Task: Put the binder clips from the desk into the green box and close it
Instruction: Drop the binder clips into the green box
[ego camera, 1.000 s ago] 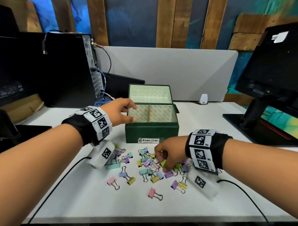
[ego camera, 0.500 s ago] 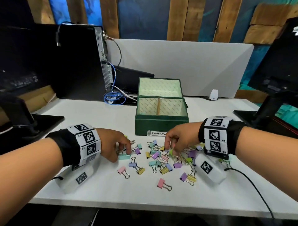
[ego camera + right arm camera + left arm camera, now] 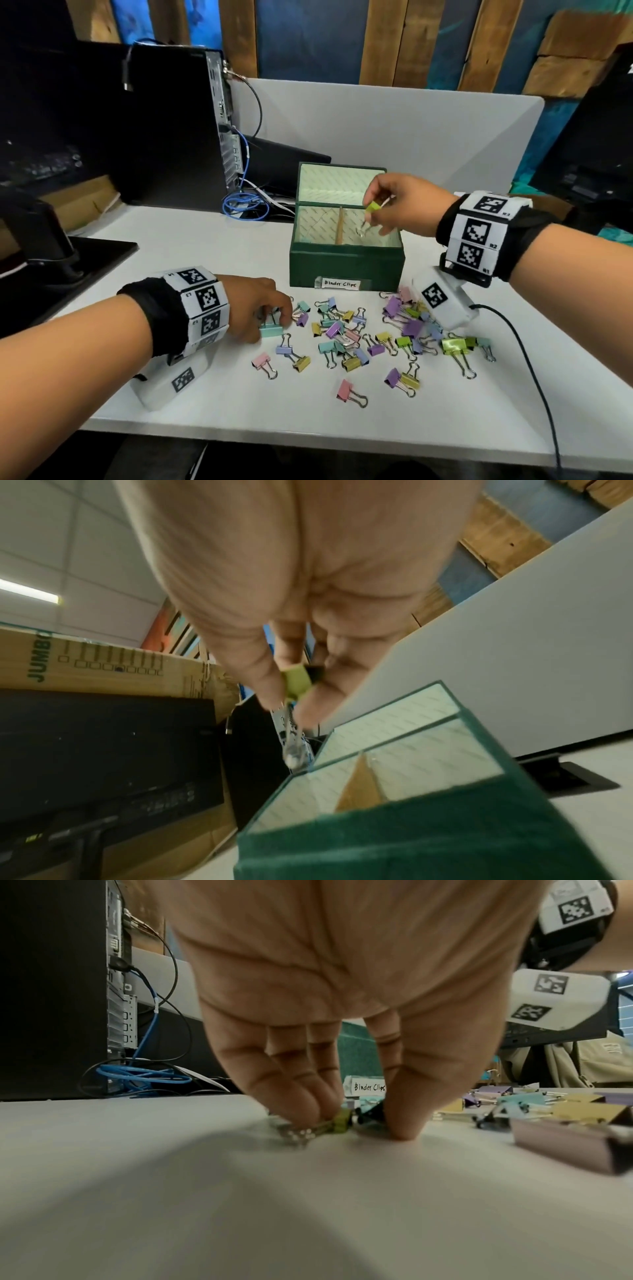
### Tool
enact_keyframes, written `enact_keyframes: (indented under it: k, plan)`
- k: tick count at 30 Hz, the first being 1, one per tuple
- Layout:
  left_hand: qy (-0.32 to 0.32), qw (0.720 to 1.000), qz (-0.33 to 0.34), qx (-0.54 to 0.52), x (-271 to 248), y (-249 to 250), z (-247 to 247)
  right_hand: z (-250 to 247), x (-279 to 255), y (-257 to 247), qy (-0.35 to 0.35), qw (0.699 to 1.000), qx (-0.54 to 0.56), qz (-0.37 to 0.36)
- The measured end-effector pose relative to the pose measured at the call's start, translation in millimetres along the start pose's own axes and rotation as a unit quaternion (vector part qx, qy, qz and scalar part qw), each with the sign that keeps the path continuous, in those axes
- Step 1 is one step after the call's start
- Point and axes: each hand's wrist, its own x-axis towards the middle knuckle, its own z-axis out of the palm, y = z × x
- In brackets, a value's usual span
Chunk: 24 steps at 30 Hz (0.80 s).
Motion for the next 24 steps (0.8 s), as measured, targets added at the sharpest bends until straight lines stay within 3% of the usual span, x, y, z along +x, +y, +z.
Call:
enact_keyframes:
  k: [3,6,11,17,21,24]
  plan:
    - [0.007,1.0,0.004,0.015,1.5,2.3,1.6,5.0,12.9,-11.9,0.12,0.991,0.004,-0.066]
    - [0.031,0.999,0.007,0.021,2.4,2.0,4.8,15.4,27.7,-19.0,0.139,0.983,-0.055,-0.111]
    - [0.036,0.999,0.011,0.025,3.7,1.9,2.2,34.3,45.7,-14.4,0.001,0.994,-0.104,-0.045]
    - [0.06,0.998,0.012,-0.009,3.8,-2.6,-4.8,29.9,21.9,1.9,-0.033,0.996,-0.06,-0.05]
    - [0.127,0.99,0.022,-0.062,3.2,-7.9,-25.4,14.0,-12.0,21.2,-0.067,0.993,-0.091,-0.024]
    - [0.21,0.962,0.016,-0.171,9.6,-5.9,-46.9,5.3,-36.4,36.7,-0.169,0.972,-0.165,0.009]
